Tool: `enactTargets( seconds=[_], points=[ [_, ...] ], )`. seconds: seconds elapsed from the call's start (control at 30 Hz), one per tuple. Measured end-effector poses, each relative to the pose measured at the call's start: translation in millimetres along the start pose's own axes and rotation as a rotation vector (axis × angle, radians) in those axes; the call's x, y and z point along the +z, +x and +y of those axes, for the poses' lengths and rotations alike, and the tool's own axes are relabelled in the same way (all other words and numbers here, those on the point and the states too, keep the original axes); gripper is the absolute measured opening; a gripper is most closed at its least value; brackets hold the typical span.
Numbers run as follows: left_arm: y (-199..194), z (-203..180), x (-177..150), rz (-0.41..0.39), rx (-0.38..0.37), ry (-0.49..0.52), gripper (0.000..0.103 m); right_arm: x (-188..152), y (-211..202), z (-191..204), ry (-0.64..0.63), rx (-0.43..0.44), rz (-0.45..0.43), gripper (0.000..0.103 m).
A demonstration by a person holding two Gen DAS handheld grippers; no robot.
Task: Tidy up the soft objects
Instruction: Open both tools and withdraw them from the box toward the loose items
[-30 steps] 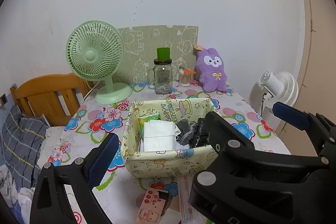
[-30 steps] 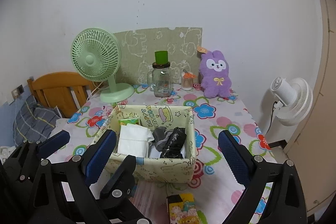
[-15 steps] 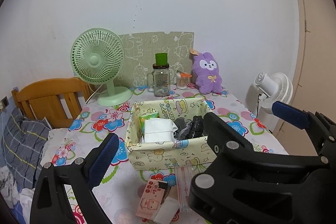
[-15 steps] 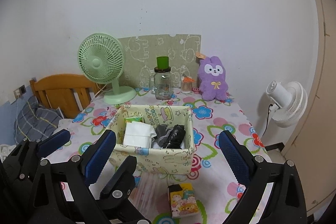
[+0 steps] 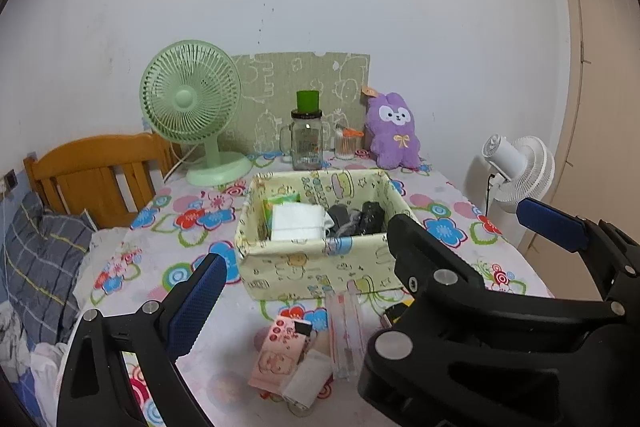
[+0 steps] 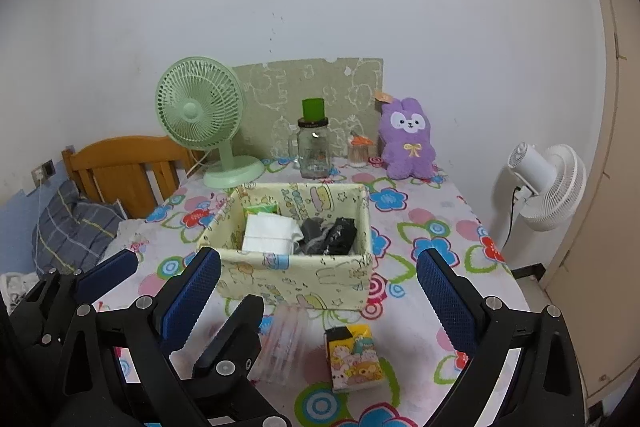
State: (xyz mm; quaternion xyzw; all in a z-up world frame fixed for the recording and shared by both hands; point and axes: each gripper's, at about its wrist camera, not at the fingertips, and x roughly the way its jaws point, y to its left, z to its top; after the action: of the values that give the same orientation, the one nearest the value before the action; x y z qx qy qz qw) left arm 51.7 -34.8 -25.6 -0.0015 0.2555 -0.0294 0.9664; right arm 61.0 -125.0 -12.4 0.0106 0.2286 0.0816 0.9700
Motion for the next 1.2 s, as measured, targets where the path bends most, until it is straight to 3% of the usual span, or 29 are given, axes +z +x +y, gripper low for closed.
enactTargets(
  seconds=[0.53,1.2],
  points=[
    [7.9,-7.8,-27.5,0.021,0.003,0.016,0.099,-32.7,4.9,-9.3,0.013,0.003,0.023,0.1],
    [44.8,-11.6,-59.5,0.125,0.003,-0.017,0.094,-67.9,36.3,-23.0,0.042,-0.006,0.117,0.1]
  ],
)
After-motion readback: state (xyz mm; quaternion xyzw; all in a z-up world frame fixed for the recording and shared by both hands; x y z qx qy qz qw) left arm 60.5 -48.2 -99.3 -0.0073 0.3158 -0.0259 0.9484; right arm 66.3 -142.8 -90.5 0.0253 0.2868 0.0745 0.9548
